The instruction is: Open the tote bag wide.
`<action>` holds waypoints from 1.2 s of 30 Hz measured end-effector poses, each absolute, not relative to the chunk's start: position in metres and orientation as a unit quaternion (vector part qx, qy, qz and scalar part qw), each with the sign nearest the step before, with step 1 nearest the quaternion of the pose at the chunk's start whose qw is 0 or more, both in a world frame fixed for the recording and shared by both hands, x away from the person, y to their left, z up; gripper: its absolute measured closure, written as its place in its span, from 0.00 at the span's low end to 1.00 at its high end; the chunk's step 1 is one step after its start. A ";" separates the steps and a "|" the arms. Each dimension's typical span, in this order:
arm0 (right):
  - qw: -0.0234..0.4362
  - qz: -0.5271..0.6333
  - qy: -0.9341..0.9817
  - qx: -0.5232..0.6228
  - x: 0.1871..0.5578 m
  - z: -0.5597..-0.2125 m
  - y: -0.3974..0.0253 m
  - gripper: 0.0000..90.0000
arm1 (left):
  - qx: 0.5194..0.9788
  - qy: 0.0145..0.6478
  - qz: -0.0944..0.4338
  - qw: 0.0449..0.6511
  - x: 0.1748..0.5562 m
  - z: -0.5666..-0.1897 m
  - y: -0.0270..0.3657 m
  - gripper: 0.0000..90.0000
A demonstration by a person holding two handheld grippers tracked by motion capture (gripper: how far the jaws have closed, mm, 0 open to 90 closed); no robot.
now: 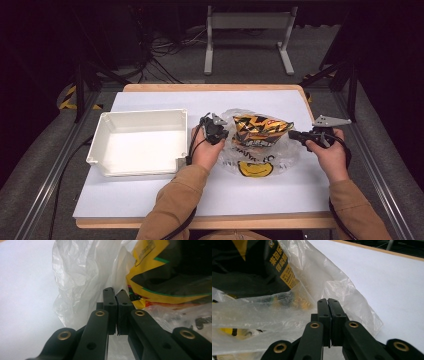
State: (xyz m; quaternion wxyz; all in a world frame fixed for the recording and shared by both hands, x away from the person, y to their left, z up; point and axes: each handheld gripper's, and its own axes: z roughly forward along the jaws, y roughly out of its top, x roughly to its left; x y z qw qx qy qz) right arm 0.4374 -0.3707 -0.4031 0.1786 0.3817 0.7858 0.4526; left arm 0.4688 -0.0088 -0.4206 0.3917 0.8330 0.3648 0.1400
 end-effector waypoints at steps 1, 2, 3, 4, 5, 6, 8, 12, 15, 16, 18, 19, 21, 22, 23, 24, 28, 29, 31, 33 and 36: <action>0.176 0.450 0.787 0.384 0.438 -0.404 -0.371 0.98 | 0.833 0.367 0.137 0.390 0.470 -0.423 -0.009 0.98; 0.172 0.446 0.789 0.386 0.438 -0.407 -0.371 0.97 | 0.834 0.367 0.138 0.388 0.470 -0.424 -0.010 0.98; 0.170 0.442 0.790 0.389 0.439 -0.408 -0.372 0.97 | 0.834 0.369 0.137 0.387 0.471 -0.425 -0.010 0.98; 0.166 0.438 0.791 0.394 0.440 -0.410 -0.373 0.97 | 0.835 0.371 0.134 0.385 0.471 -0.426 -0.010 0.98; 0.164 0.434 0.792 0.397 0.440 -0.412 -0.373 0.97 | 0.835 0.375 0.131 0.381 0.472 -0.428 -0.009 0.98; 0.162 0.429 0.793 0.402 0.441 -0.413 -0.375 0.97 | 0.835 0.376 0.131 0.380 0.473 -0.429 -0.009 0.97; 0.159 0.424 0.793 0.408 0.441 -0.415 -0.376 0.97 | 0.835 0.381 0.125 0.376 0.474 -0.431 -0.008 0.97; 0.156 0.408 0.797 0.418 0.442 -0.418 -0.378 0.96 | 0.834 0.384 0.123 0.377 0.475 -0.434 -0.007 0.96; 0.154 0.397 0.800 0.422 0.442 -0.420 -0.378 0.95 | 0.836 0.384 0.121 0.373 0.476 -0.435 -0.006 0.96; 0.154 0.393 0.802 0.422 0.443 -0.421 -0.378 0.95 | 0.836 0.385 0.120 0.372 0.476 -0.435 -0.006 0.96; 0.154 0.384 0.806 0.423 0.442 -0.422 -0.379 0.94 | 0.835 0.387 0.119 0.372 0.476 -0.436 -0.005 0.96; 0.152 0.380 0.808 0.424 0.442 -0.423 -0.379 0.93 | 0.835 0.388 0.117 0.373 0.475 -0.436 -0.005 0.96; 0.147 0.380 0.809 0.423 0.442 -0.424 -0.380 0.90 | 0.834 0.388 0.119 0.374 0.475 -0.436 -0.005 0.96; 0.142 0.387 0.808 0.421 0.442 -0.424 -0.380 0.87 | 0.834 0.386 0.120 0.376 0.474 -0.436 -0.005 0.96; 0.137 0.398 0.805 0.418 0.441 -0.424 -0.381 0.86 | 0.833 0.387 0.119 0.378 0.474 -0.436 -0.005 0.96; 0.137 0.405 0.801 0.419 0.439 -0.421 -0.383 0.84 | 0.832 0.388 0.116 0.378 0.473 -0.436 -0.004 0.96; 0.151 0.432 0.788 0.411 0.431 -0.405 -0.390 0.77 | 0.831 0.388 0.113 0.381 0.474 -0.437 -0.004 0.96; 0.154 0.438 0.786 0.408 0.428 -0.401 -0.392 0.74 | 0.831 0.389 0.113 0.381 0.474 -0.437 -0.004 0.96; 0.161 0.449 0.783 0.398 0.421 -0.392 -0.397 0.72 | 0.831 0.389 0.113 0.381 0.474 -0.437 -0.004 0.96; 0.167 0.458 0.778 0.396 0.415 -0.384 -0.402 0.69 | 0.831 0.389 0.113 0.381 0.474 -0.437 -0.004 0.96; 0.152 0.488 0.768 0.386 0.406 -0.373 -0.409 0.73 | 0.830 0.390 0.113 0.382 0.474 -0.438 -0.004 0.96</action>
